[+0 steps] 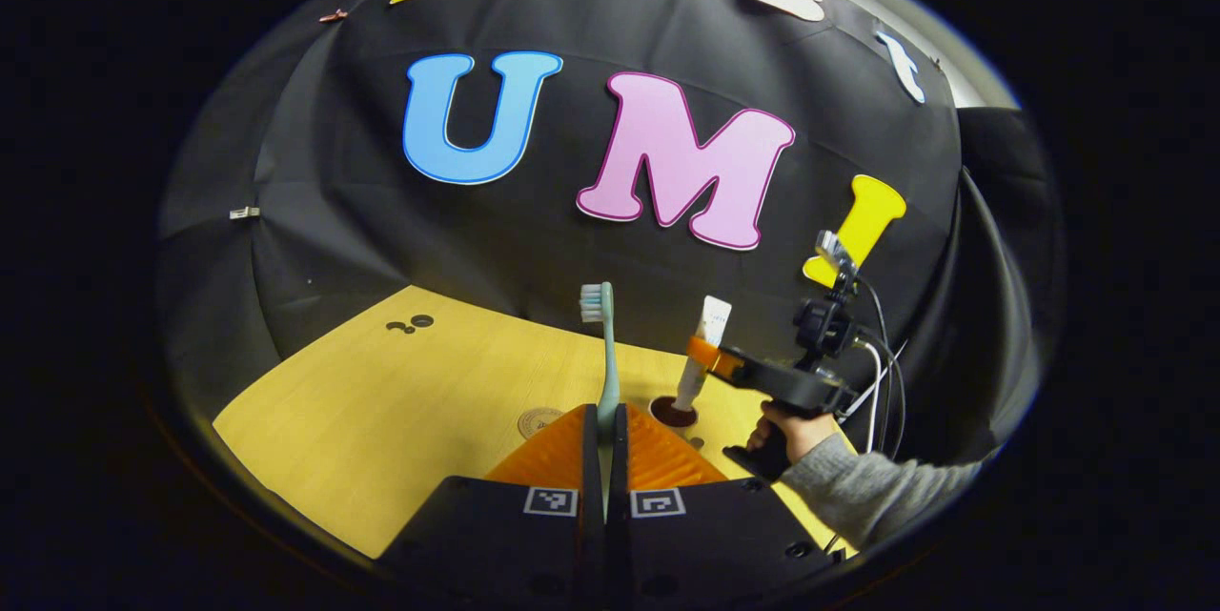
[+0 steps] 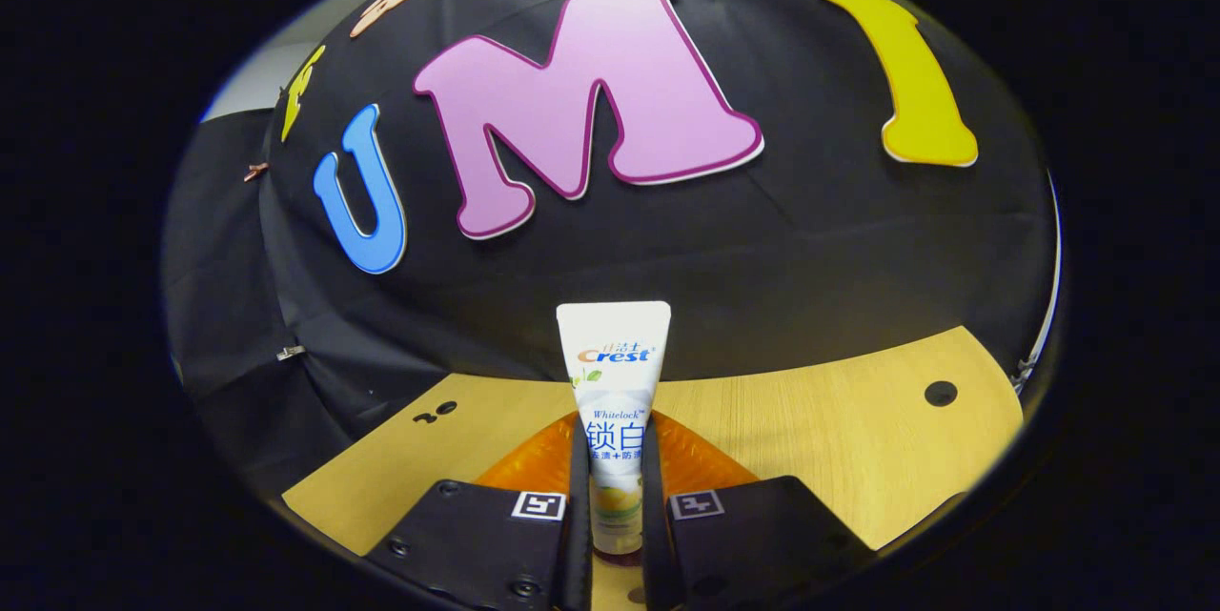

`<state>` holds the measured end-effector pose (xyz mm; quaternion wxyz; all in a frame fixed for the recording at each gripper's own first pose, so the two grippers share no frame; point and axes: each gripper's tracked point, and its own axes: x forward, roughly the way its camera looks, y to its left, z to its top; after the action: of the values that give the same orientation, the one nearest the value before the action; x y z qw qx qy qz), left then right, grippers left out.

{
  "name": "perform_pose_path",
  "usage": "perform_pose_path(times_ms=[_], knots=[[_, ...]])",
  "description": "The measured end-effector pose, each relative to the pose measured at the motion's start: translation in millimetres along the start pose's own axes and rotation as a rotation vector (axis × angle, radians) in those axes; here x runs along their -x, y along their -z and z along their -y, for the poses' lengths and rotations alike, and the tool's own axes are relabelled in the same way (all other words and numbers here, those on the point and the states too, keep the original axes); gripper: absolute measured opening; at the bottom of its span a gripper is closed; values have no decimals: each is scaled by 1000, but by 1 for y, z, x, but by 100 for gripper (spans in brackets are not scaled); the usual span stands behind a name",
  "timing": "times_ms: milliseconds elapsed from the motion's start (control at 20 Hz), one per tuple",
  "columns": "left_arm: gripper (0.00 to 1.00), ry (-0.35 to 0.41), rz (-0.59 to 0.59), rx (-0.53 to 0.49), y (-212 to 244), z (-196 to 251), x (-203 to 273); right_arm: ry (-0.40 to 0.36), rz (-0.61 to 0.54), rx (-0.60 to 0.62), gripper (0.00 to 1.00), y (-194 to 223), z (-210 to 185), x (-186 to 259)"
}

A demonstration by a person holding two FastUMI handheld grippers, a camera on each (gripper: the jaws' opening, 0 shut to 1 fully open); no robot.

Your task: Put the toothbrush and toothpaste on the desktop into the cup, then pick up the cup and place it on the coaster on the desktop.

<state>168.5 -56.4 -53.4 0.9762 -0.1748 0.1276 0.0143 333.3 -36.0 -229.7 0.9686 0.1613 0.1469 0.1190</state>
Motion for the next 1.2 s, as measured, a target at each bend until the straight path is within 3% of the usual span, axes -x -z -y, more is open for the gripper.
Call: perform_pose_path(times_ms=[350, 550, 900, 1200], knots=[[6, 35, 92, 60, -23, 25, -78, 4, -57, -23, 25, 49, 22, -12], [6, 92, 127, 147, -27, 45, -142, 0, -69, -33, 25, 65, 28, -15], [6, 62, 157, 217, -3, 40, -228, 20, -40, -68, 25, 72, 33, -17], [6, 48, 152, 249, 13, 40, -252, 54, -37, -44, 43, 66, 33, -3]])
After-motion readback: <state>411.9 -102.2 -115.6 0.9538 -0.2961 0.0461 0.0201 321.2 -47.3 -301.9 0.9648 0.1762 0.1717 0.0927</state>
